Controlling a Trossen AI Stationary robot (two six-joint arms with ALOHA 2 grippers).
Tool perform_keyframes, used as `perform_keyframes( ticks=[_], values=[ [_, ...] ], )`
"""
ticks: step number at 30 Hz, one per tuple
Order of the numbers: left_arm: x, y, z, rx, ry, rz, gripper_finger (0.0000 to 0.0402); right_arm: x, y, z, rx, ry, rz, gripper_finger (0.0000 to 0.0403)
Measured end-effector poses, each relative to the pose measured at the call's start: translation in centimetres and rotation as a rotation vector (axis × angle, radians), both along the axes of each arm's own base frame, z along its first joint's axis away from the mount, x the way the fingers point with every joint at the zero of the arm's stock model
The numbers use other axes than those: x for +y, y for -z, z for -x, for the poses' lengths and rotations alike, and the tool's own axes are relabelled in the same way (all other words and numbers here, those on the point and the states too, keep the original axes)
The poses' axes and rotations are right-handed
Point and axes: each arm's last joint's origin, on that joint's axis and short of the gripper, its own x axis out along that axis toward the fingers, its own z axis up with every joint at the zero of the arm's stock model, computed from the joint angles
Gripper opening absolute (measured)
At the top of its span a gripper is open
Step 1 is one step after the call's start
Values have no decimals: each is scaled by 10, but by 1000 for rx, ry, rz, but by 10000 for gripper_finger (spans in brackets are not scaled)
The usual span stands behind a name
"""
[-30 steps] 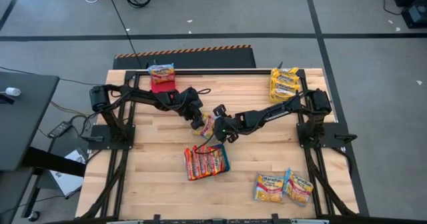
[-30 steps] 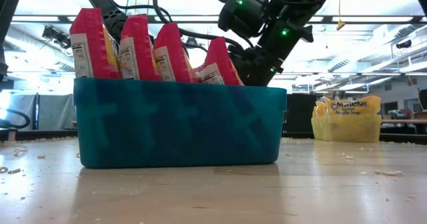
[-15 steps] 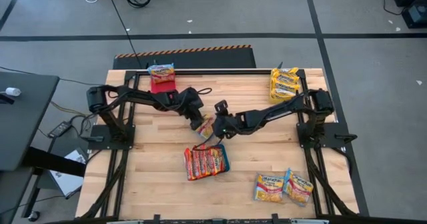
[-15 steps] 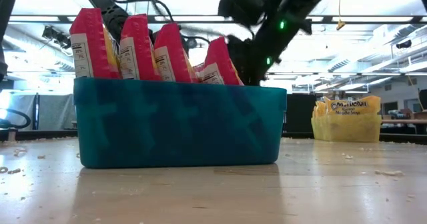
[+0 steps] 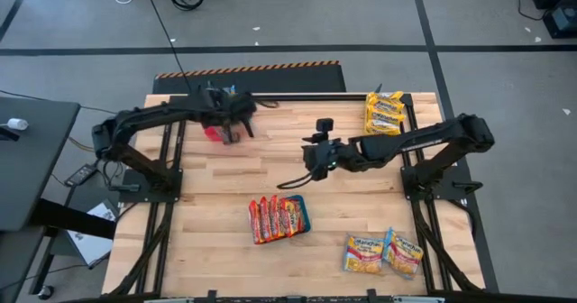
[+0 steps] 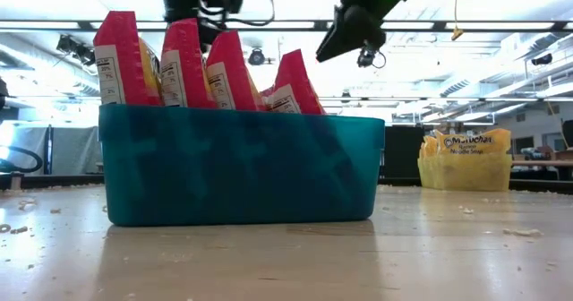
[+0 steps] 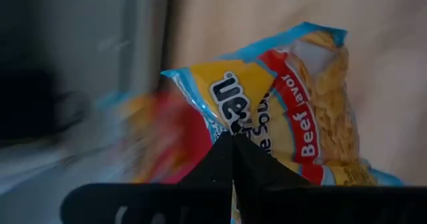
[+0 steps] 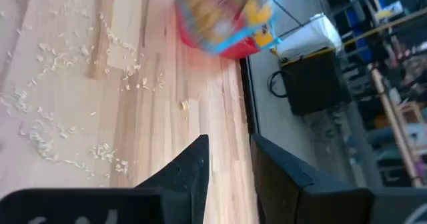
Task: Sort Maruchan noodles
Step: Put the top left blue noodle pack into the red bin
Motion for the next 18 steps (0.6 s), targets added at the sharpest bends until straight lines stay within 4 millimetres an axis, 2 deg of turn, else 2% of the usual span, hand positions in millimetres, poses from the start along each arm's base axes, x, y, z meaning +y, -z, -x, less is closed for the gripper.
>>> perform_keyframes(
  ticks=[4, 7, 14, 18],
  values=[
    [18, -17, 20, 174, -72, -245, 2, 4, -3, 11, -10, 11, -66, 117],
    [35, -12, 27, 241, -87, -323, 2, 10, 5, 18, 16, 1, -78, 117],
    [66, 45, 39, 367, 49, -361, 1, 38, 29, 31, 61, -19, -77, 116],
    [77, 69, 52, 430, 78, -378, 1, 53, 39, 39, 76, -33, -97, 116]
  ],
)
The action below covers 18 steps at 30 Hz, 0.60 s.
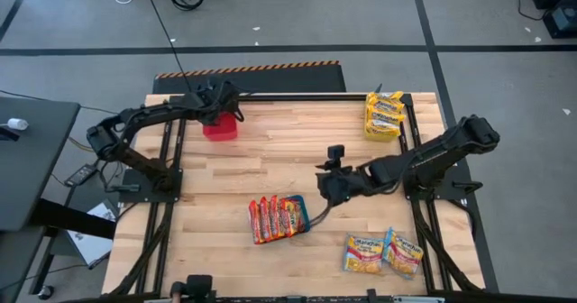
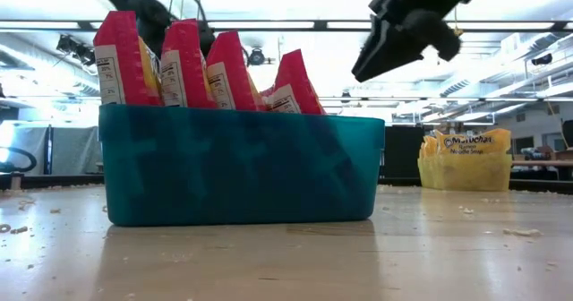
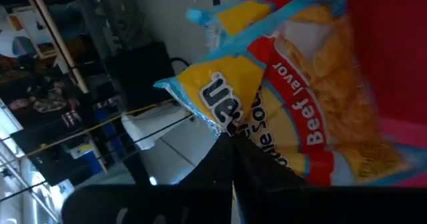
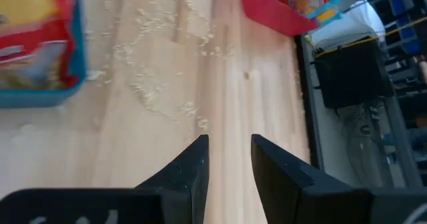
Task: Sort Maruchan noodles
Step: Put the top left blue noodle pack into the red bin
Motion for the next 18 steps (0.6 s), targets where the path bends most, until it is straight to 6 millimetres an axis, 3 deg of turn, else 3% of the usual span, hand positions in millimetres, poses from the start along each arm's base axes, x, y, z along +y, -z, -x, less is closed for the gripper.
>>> perform_keyframes(
  ticks=[7, 18],
  values=[
    [1, 20, 1, -24, 108, 1, 1, 11, 6, 6, -5, -2, 11, 116],
    [-9, 23, -8, -46, 209, 20, 21, 14, 5, 3, -31, -42, -61, 117]
  ],
)
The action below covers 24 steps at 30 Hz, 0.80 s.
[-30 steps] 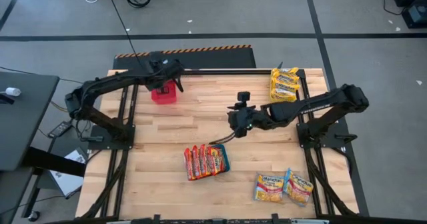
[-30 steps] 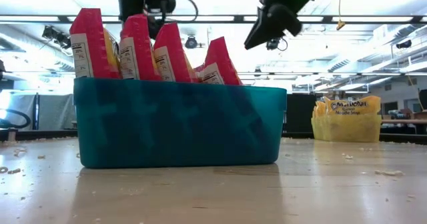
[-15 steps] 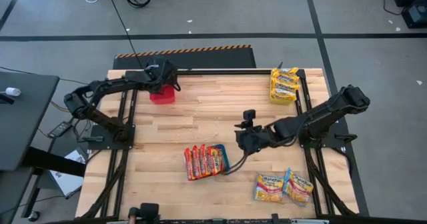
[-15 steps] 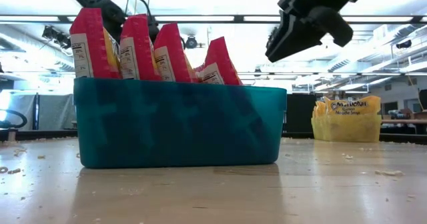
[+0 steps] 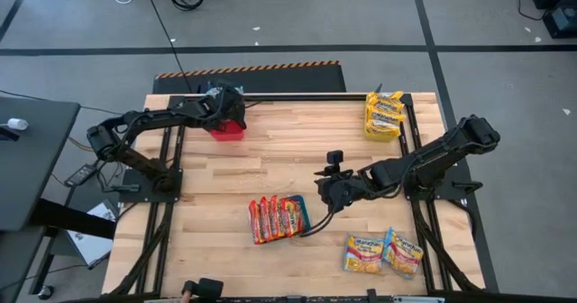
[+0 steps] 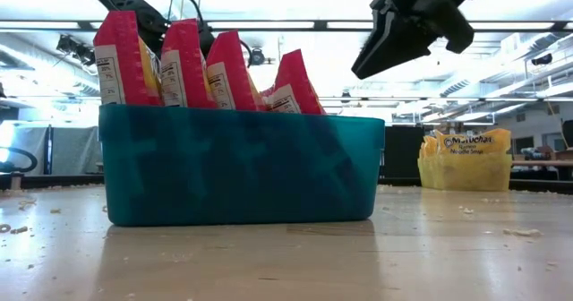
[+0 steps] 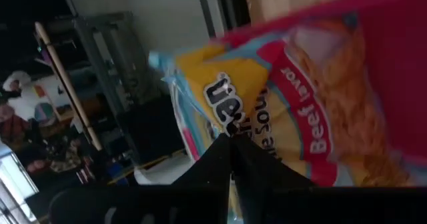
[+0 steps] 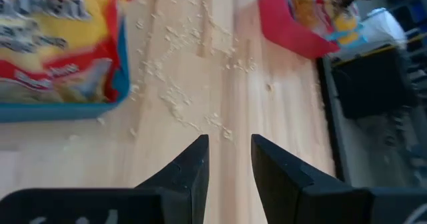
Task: Sort Maruchan noodles
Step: Put the top left blue noodle pack into the red bin, then put the left blue noodle pack into the red bin
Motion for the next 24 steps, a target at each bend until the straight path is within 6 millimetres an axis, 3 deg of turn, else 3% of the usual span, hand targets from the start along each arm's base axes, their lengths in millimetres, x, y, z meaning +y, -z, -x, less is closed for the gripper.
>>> perform_keyframes(
  ticks=[8, 13, 18, 21, 24],
  values=[
    [3, -1, 3, -9, -49, -20, 84, 10, -1, 1, -13, -56, -50, 118],
    [-11, -7, -1, 50, -131, -141, 139, 19, -1, 4, -25, -67, -75, 118],
    [-56, -39, 0, -62, -172, -183, 173, 29, -2, 6, -30, -119, -59, 118],
    [-94, -67, 6, -270, -208, -130, 176, 37, -8, 4, -77, -166, -10, 116],
    [-133, -89, 12, -527, -226, 34, 173, 45, -25, -1, -162, -201, -10, 115]
  ],
)
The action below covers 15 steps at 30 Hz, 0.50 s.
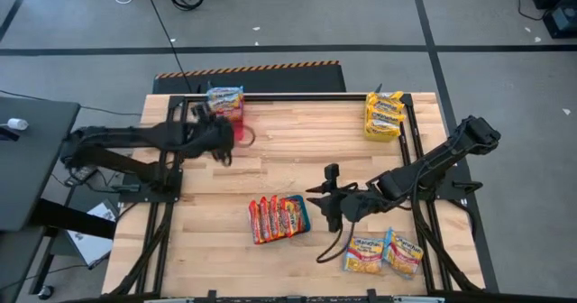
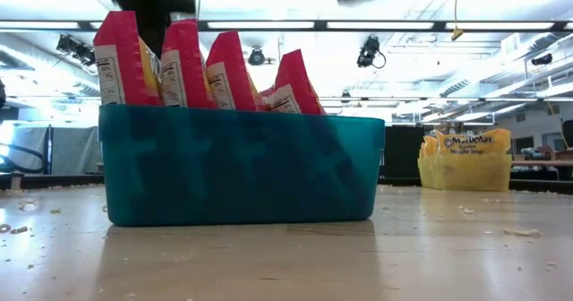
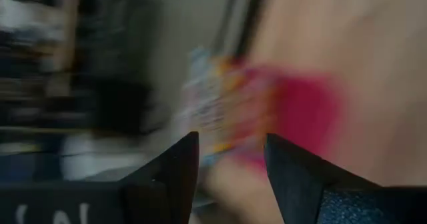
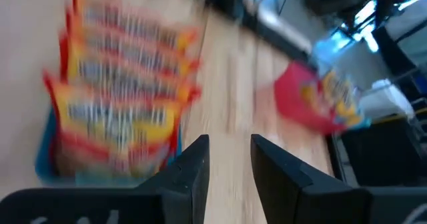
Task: Sort Maruchan noodles
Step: Put the left blue noodle pack into the red bin
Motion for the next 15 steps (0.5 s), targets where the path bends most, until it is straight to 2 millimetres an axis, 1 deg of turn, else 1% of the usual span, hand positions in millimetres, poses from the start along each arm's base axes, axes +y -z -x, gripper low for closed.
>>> perform_keyframes(
  ticks=[2, 4, 6, 9, 11, 15],
  values=[
    [-25, -11, 3, -180, 44, 131, 172, 6, -13, -3, -64, -13, -34, 115],
    [-50, -18, 5, -321, 131, 300, 172, 17, -23, -4, -97, -39, -51, 113],
    [-76, -23, 4, -427, 261, 515, 172, 35, -30, -8, -118, -71, -56, 109],
    [-115, -33, 0, -560, 448, 775, 172, 74, -31, -13, -88, -132, -26, 102],
    [-140, -40, 2, -637, 552, 855, 171, 101, -28, -18, -50, -160, -19, 100],
    [-180, -49, 5, -771, 689, 879, 171, 146, -26, -22, 42, -189, -84, 99]
  ],
)
